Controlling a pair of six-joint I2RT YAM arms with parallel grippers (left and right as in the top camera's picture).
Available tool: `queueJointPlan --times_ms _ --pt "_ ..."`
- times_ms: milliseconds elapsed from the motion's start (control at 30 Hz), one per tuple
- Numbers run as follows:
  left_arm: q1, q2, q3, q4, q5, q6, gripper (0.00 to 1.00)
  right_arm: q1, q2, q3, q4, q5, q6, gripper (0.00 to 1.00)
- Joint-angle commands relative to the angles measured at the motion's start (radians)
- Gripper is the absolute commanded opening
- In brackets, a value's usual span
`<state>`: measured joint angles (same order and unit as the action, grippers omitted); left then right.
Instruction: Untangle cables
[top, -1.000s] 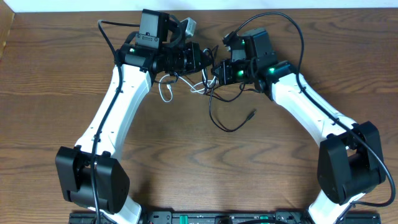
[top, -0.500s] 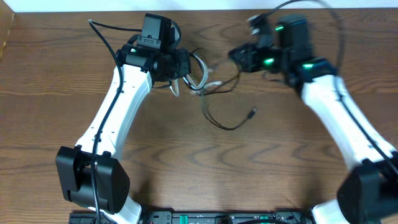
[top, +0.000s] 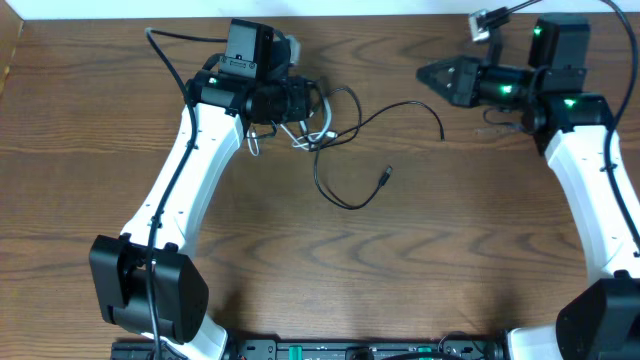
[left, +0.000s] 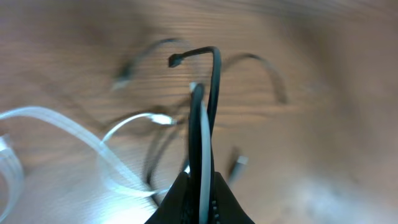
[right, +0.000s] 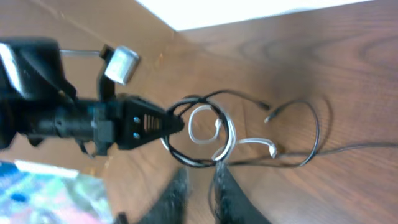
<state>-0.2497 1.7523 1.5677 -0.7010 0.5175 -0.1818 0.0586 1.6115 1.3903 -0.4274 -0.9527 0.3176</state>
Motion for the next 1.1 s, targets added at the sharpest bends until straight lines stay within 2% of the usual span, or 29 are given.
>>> queueJointPlan --times_ms 0,133,267,367,433,500,567,667,800,867,1067 --pt "0.002 -0.002 0.004 0.011 0.312 0.191 0.08 0.040 0.005 0.003 -0.016 0.040 -0.046 0.32" --pt "0.002 -0.002 0.004 0.010 0.391 0.216 0.08 0.089 0.005 0.003 -0.019 0.100 -0.075 0.48" --pt "0.002 -0.002 0.004 0.009 0.507 0.251 0.08 0.135 0.011 0.003 -0.030 0.248 -0.080 0.56" --pt "0.002 -0.002 0.004 0.006 0.595 0.283 0.08 0.153 0.025 0.003 -0.029 0.261 -0.080 0.58" --pt "0.002 -0.002 0.004 0.005 0.602 0.283 0.08 0.158 0.039 0.003 -0.032 0.262 -0.101 0.60" --pt "0.002 -0.002 0.004 -0.005 0.601 0.283 0.08 0.158 0.053 0.003 -0.035 0.262 -0.198 0.66" --pt "0.003 -0.002 0.004 -0.029 0.600 0.283 0.08 0.154 0.066 0.003 -0.059 0.262 -0.382 0.64" --pt "0.010 -0.002 0.004 -0.088 0.600 0.283 0.08 0.141 0.079 0.003 -0.102 0.262 -0.566 0.65" --pt "0.022 -0.002 0.004 -0.137 0.601 0.283 0.08 0.139 0.091 0.003 -0.169 0.243 -0.753 0.73" --pt "0.022 -0.002 0.004 -0.146 0.601 0.283 0.08 0.140 0.097 0.003 -0.198 0.215 -0.823 0.73" --pt "0.022 -0.002 0.004 -0.162 0.695 0.286 0.08 0.140 0.111 0.003 -0.200 0.213 -0.865 0.69"
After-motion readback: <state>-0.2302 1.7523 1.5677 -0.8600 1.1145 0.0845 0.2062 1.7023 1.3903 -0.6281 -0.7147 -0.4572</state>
